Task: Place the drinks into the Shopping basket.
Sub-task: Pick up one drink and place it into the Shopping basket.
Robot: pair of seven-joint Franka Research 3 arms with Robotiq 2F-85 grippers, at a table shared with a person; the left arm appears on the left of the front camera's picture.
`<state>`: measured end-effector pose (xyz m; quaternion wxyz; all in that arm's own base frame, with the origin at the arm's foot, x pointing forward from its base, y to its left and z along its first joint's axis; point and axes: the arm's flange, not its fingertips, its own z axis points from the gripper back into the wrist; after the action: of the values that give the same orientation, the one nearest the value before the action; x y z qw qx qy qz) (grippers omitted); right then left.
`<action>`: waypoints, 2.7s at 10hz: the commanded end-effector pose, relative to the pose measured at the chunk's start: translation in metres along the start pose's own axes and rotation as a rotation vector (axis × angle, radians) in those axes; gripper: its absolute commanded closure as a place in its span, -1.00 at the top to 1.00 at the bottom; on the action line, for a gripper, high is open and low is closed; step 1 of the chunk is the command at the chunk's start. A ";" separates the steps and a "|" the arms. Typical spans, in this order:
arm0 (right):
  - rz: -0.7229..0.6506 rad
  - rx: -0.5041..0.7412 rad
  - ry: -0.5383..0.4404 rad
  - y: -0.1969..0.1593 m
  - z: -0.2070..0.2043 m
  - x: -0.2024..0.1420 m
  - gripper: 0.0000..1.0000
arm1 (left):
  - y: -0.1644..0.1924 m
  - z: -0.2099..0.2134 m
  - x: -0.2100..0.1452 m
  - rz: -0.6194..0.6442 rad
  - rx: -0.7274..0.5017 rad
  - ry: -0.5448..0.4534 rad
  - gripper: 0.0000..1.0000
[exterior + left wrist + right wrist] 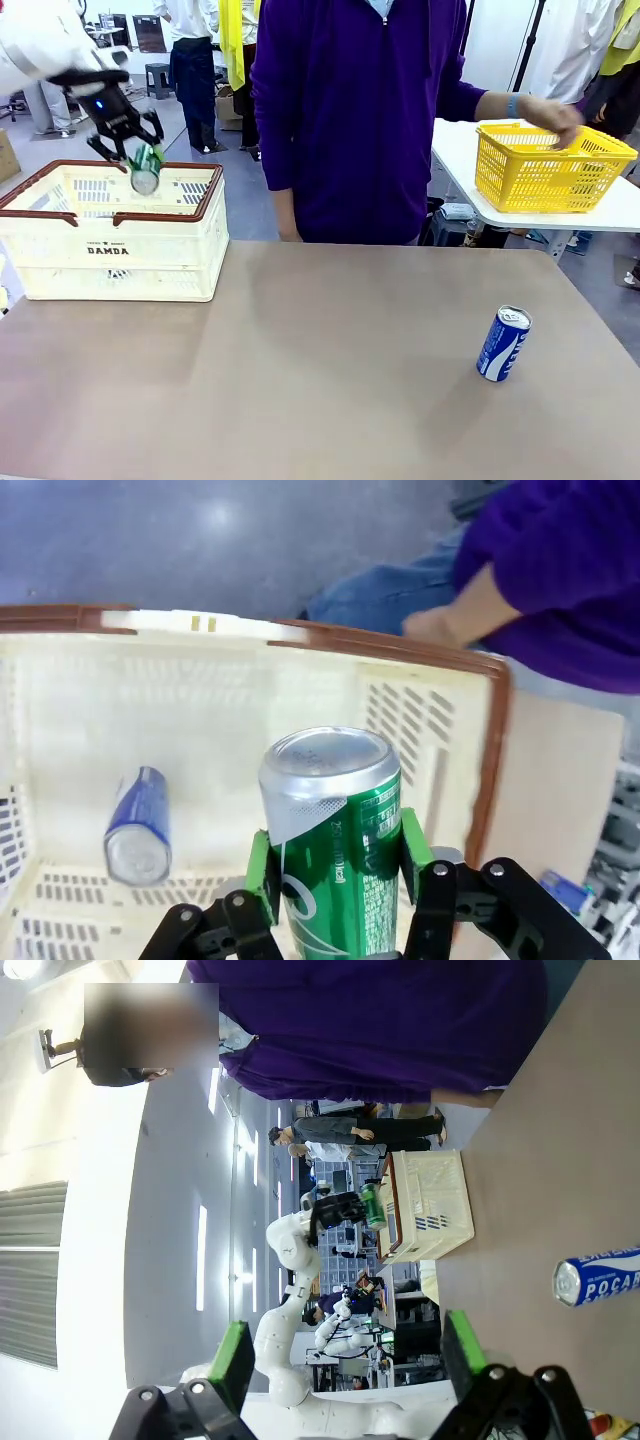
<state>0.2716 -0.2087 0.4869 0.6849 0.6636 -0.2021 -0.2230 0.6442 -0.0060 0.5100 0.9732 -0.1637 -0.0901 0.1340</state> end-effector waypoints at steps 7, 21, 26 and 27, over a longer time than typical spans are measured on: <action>-0.014 0.005 0.002 0.005 0.001 -0.001 1.00 | -0.010 -0.085 -0.028 0.008 0.178 0.079 -1.00; -0.014 0.005 0.002 0.005 0.001 -0.001 1.00 | -0.008 0.148 -0.073 -0.036 -0.301 0.254 1.00; -0.014 0.005 0.002 0.005 0.001 -0.001 1.00 | 0.164 0.200 -0.215 0.025 -0.749 0.196 1.00; -0.014 0.005 0.002 0.005 0.001 -0.001 1.00 | 0.205 0.187 -0.242 0.041 -0.808 0.178 1.00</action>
<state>0.2719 -0.2083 0.4867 0.6851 0.6639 -0.2009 -0.2225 0.3535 0.1642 0.6100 0.8425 -0.5284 -0.0311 0.0996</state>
